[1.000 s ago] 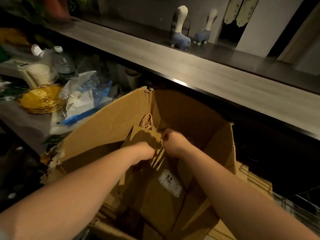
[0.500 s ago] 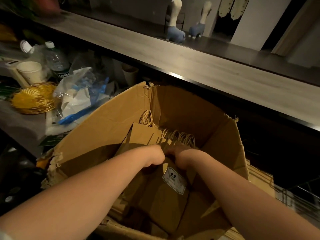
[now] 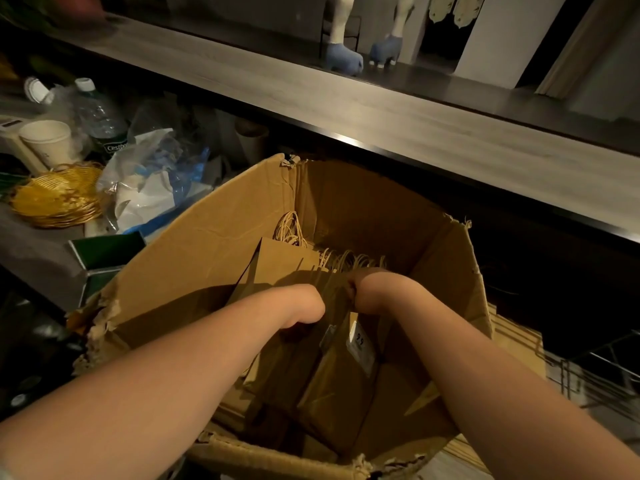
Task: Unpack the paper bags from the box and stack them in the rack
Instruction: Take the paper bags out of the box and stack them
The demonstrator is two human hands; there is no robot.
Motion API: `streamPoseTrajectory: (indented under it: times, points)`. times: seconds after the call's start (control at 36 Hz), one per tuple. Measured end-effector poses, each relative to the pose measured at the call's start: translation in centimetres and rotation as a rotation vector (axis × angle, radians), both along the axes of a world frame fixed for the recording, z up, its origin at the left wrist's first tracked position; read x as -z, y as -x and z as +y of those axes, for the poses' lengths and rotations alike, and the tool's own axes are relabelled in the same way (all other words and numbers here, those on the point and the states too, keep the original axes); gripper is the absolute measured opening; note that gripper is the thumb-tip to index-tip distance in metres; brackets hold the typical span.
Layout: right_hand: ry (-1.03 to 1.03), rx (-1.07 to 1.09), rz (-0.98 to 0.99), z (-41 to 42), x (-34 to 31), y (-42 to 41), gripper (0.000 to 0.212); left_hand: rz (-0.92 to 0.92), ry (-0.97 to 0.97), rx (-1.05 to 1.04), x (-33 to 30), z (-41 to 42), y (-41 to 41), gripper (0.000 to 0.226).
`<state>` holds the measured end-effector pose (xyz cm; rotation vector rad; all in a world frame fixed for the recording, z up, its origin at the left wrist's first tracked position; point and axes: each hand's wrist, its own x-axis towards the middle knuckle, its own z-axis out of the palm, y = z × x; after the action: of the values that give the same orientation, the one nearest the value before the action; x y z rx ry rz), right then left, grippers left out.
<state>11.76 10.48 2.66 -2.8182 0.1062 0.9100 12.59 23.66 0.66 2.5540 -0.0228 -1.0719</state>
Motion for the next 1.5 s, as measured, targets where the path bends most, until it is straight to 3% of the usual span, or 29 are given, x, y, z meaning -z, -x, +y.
streamPoseTrajectory:
  times: [0.11, 0.19, 0.31, 0.36, 0.44, 0.5, 0.58, 0.67, 0.83, 0.94, 1.03, 1.08, 1.14, 1.19, 1.31, 1.39, 1.5]
  points:
    - [0.043, -0.011, 0.014, -0.7, -0.3, 0.0, 0.027, -0.005, 0.008, 0.005, 0.2, 0.0, 0.0, 0.036]
    - [0.04, -0.008, 0.004, -0.7, -0.4, 0.0, 0.017, -0.016, 0.045, -0.035, 0.3, -0.1, -0.1, 0.041]
    - [0.014, 0.003, -0.009, -0.8, -0.6, 0.1, 0.034, 0.0, 0.059, -0.056, 0.1, -0.3, 0.2, 0.049]
    - [0.0, -0.011, -0.005, -0.8, -0.9, 0.3, 0.031, 0.057, 0.168, -0.113, -0.2, -0.2, 0.4, 0.04]
    - [-0.044, -0.006, -0.041, -0.9, -1.2, 0.1, 0.008, 0.326, 0.463, -0.251, -1.1, -0.4, 0.8, 0.021]
    - [-0.105, 0.016, -0.104, -1.0, -1.3, 0.2, 0.013, 0.345, 0.478, -0.215, -1.2, -0.4, 1.0, 0.017]
    - [-0.236, 0.042, -0.204, -0.9, -1.3, 0.4, 0.022, 0.142, 0.359, -0.07, -0.6, -0.4, 0.8, 0.013]
    - [-0.359, 0.104, -0.327, -0.8, -1.3, 0.3, 0.027, 0.033, 0.324, -0.051, -0.6, 0.2, -0.4, 0.01]
    - [-0.41, 0.323, -0.542, -1.3, -1.5, -0.2, 0.059, 0.1, 0.484, -0.212, -4.6, 4.0, -3.7, 0.035]
    - [-0.453, 0.478, -0.482, -1.6, -1.3, -0.2, 0.08, 0.123, 0.624, -0.28, -7.0, 5.9, -4.2, 0.039]
    - [-0.672, 0.669, -0.377, -1.3, -1.5, -0.2, 0.096, 0.139, 0.796, -0.292, -8.3, 6.8, -4.1, 0.039]
    - [-1.03, 0.865, -0.275, -1.2, -1.9, -0.2, 0.101, 0.099, 0.925, -0.27, -8.9, 7.2, -3.9, 0.037]
    - [-1.479, 0.952, -0.162, -1.6, -2.6, -0.2, 0.08, 0.022, 1.043, -0.273, -9.4, 7.3, -3.7, 0.038]
    - [-1.71, 0.847, -0.132, -1.8, -3.4, 0.1, 0.059, -0.032, 1.142, -0.312, -9.4, 7.2, -3.8, 0.04]
    - [-1.692, 0.533, -0.167, -1.4, -3.8, 0.2, 0.07, -0.063, 1.199, -0.321, -9.1, 7.1, -3.8, 0.049]
    - [-1.732, 0.494, -0.153, -1.4, -3.7, 0.3, 0.064, -0.037, 1.198, -0.274, -9.2, 7.0, -3.5, 0.044]
    - [-1.852, 0.44, -0.101, -1.5, -4.0, 0.6, 0.09, 0.0, 1.336, -0.261, -9.0, 7.2, -3.5, 0.045]
